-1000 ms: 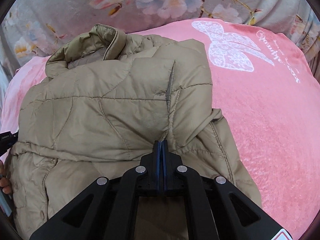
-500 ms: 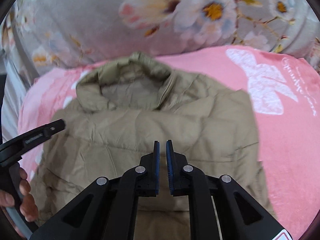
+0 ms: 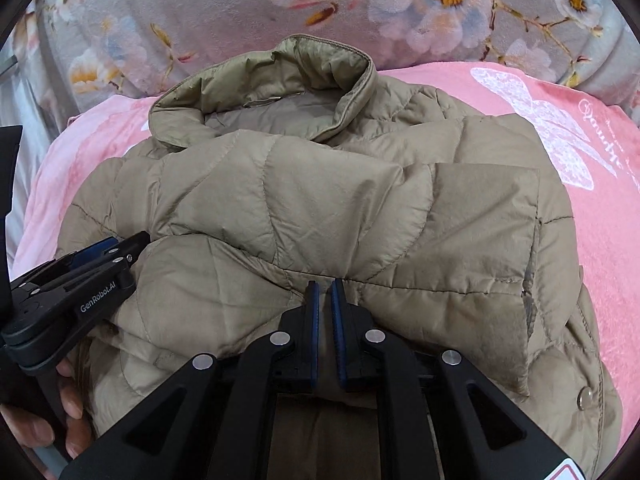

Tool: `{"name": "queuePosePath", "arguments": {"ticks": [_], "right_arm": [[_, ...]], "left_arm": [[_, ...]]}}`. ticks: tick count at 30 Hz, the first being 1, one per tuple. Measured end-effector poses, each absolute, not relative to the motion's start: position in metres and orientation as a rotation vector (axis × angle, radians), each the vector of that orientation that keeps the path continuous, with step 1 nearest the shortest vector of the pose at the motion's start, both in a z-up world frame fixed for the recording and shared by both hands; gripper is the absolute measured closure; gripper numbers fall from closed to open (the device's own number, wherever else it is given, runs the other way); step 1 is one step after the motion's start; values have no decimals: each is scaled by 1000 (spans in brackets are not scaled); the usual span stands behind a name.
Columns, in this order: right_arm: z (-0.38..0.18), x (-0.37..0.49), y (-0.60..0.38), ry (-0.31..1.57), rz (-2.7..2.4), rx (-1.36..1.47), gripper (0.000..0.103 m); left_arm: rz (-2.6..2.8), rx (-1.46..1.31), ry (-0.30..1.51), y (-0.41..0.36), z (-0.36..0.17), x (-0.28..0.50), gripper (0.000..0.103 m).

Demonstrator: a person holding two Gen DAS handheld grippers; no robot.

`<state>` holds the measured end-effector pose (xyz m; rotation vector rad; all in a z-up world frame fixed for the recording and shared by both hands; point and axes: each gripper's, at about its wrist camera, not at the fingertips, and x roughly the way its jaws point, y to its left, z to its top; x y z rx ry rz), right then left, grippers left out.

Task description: Fold large clothes

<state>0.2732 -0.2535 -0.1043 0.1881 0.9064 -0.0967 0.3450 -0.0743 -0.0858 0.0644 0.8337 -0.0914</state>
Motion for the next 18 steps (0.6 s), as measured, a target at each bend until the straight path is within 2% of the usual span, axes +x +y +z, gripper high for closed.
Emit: {"name": "queuePosePath", "arguments": {"ticks": [8,10,11,12,14,18], "right_arm": [[-99,273,-265,922,-48,245,91],[-80,271,-276,888,-22,288,76],[-69,273,-281,850,-30,306,59],[-61,278,-286,829,-32,322,46],[-50,297,-297,810,-15,385,45],[-61,349,-320,809,-38,538,45]], "left_arm": [[-147,31,846,-67,-78,343,62],[-233,-105,871,-45,-59,347,55],[-260,-172,864,-36,-48,352,45],[-270,-257,840,-24,-31,363,35],[-275,-334,816,-16,-16,384,27],[-286,-450,939,-21,-27,456,27]]}}
